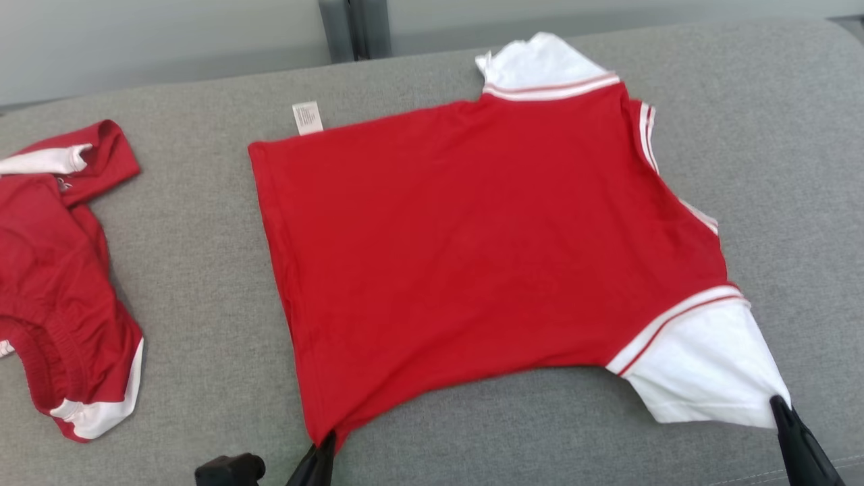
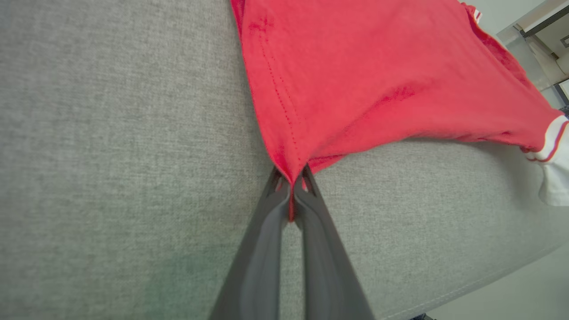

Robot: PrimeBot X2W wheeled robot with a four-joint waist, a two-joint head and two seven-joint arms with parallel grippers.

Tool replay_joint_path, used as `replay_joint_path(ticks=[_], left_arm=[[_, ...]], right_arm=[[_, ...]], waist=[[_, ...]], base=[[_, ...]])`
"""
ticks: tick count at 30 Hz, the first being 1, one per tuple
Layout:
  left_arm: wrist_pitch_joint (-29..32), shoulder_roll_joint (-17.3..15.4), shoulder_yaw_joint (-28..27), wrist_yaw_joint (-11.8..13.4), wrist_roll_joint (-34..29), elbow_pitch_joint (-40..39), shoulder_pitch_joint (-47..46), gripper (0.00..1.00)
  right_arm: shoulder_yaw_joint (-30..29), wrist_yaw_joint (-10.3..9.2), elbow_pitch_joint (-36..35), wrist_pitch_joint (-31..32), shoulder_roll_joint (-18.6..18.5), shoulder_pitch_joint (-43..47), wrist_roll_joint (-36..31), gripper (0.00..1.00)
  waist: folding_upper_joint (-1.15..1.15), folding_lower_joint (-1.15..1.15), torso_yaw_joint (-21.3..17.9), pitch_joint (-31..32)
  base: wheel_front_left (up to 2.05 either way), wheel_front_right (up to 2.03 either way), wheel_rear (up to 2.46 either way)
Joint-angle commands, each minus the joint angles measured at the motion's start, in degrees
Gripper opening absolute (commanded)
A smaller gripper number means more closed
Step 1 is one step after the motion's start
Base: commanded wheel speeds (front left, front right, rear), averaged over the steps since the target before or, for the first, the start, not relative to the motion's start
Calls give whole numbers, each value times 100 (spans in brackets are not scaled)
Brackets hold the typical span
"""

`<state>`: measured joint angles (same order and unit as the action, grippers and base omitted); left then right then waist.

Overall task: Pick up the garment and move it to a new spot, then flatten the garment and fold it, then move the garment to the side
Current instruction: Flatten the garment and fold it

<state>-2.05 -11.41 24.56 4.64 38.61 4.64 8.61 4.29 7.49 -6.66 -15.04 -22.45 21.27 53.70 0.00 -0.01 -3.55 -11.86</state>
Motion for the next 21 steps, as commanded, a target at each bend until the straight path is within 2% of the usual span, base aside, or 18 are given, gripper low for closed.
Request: replay_joint_path(ticks=[1,5,11,16,21], left_arm=[[120,-82,-16,82,38,-333,87,0],[649,-284,-38,280,119,-1146,105,0],[1473,-454,-81,626,-4,-1697,-638,0],[2029,-545,-113,748,21,-1931,-1246,0],[2490,-526,-144,729,187,-1866,-1845,0]], right_arm=[[-89,1,-86,-3,14,73,71,0],[-263,1,-147,174,-19,-232,102,0],[-228,2,-47,737,-298,-1544,-34,0],[-43,1,101,1249,-557,-2574,-97,0],[184,2,478,1694,-777,-3540,-171,0]], waist=[[0,1,4,170],[0,1,-14,-82],[0,1,-29,-476],[0,1,32,-650],[0,1,140,-785]], base=[[0,0,0],[0,0,0],[0,0,0],[0,0,0],[0,0,0]])
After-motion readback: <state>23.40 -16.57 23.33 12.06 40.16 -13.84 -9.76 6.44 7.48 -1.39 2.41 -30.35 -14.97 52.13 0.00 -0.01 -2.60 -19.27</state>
